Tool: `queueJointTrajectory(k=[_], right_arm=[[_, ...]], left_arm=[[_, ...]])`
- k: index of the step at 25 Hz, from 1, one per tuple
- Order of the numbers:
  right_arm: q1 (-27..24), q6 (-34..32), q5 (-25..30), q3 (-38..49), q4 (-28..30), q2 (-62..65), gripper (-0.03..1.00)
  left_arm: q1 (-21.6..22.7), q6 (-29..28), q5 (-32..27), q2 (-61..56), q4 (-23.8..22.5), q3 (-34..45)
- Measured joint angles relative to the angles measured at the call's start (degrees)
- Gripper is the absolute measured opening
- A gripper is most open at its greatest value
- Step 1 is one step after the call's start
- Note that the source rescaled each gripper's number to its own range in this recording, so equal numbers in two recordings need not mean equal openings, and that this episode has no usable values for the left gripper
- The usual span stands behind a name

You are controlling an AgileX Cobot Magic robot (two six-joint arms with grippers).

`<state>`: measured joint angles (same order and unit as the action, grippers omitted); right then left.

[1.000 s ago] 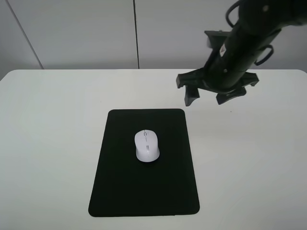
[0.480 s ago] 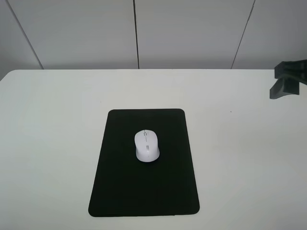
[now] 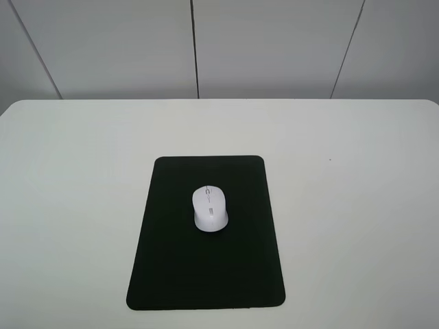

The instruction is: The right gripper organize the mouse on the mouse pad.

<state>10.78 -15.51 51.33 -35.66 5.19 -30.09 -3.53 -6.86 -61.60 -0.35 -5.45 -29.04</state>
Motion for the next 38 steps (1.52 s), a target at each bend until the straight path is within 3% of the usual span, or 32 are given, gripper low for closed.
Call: queueJointTrajectory(k=[7,18,29,38], right_arm=[[0.97,2.74,8.2,0.41,2.74,15.05,0.82],[0.97,4.5,8.97,0.59,2.79,24.83,0.82],[0.9,5.03,10.23,6.05,2.81,30.4,0.82],[-8.31,8.12,10.23,6.05,1.85,30.4,0.82]], left_arm=[[0.0,0.0,0.0,0.0,0.0,0.0],[0.0,0.0,0.0,0.0,0.0,0.0],[0.0,0.0,0.0,0.0,0.0,0.0],[0.0,0.0,0.0,0.0,0.0,0.0]])
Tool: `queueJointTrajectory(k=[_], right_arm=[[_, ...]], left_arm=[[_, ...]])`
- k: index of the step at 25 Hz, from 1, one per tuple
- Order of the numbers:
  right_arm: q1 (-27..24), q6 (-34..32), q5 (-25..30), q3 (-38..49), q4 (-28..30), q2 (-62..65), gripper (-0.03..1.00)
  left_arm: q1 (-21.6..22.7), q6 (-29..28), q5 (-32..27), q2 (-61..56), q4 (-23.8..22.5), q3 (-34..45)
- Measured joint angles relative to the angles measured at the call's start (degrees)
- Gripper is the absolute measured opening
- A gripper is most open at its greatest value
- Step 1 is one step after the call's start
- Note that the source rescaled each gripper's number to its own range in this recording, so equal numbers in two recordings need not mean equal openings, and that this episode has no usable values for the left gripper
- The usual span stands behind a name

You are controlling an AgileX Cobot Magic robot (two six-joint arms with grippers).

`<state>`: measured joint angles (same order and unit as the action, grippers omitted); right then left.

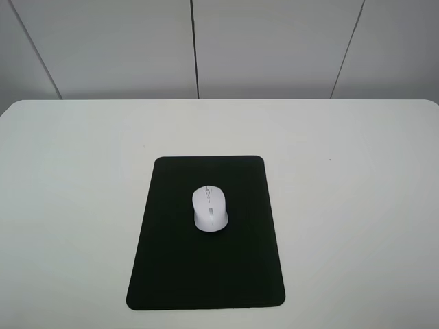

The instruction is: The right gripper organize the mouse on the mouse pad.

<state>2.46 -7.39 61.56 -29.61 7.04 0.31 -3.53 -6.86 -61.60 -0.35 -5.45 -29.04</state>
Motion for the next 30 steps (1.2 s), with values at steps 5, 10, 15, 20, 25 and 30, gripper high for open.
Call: queueJointTrajectory(k=[5,10,15,20,25,30], right_arm=[[-1.07,7.39,0.0,0.15,-5.2,0.0,0.82],[-1.07,7.39,0.0,0.18,-5.09,0.0,0.82],[-1.07,7.08,0.0,0.18,-4.51,0.0,0.82],[-1.07,7.04,0.0,0.18,-4.51,0.0,0.82],[-1.07,7.04,0.0,0.18,-4.51,0.0,0.82],[-1.07,7.04,0.0,0.18,-4.49,0.0,0.82]], left_arm=[[0.0,0.0,0.0,0.0,0.0,0.0],[0.0,0.0,0.0,0.0,0.0,0.0],[0.0,0.0,0.0,0.0,0.0,0.0],[0.0,0.0,0.0,0.0,0.0,0.0],[0.0,0.0,0.0,0.0,0.0,0.0],[0.0,0.0,0.0,0.0,0.0,0.0]])
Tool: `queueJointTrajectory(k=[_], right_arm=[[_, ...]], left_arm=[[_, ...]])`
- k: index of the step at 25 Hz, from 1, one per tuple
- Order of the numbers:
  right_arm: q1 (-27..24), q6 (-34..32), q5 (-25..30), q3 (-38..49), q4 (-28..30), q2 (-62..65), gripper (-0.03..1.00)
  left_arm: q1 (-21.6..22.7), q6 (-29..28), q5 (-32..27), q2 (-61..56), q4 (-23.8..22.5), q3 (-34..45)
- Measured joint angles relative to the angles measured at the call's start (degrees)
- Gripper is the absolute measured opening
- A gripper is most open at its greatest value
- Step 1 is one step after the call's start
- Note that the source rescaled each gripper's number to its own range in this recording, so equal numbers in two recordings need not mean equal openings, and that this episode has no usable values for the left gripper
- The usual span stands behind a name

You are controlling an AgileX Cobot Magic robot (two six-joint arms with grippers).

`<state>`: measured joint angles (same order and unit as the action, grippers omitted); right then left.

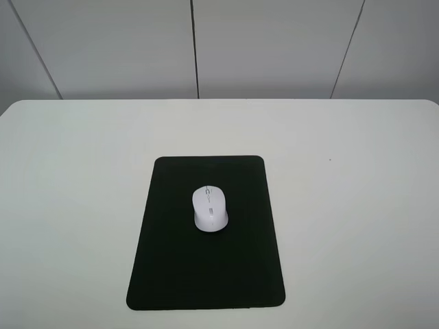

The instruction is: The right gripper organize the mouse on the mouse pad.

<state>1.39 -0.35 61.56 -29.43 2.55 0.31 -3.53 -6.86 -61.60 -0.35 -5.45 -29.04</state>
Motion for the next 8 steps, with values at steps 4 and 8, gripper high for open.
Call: queueJointTrajectory(k=[4,8], right_arm=[[0.0,0.0,0.0,0.0,0.0,0.0,0.82],[0.0,0.0,0.0,0.0,0.0,0.0,0.82]], left_arm=[[0.0,0.0,0.0,0.0,0.0,0.0],[0.0,0.0,0.0,0.0,0.0,0.0]])
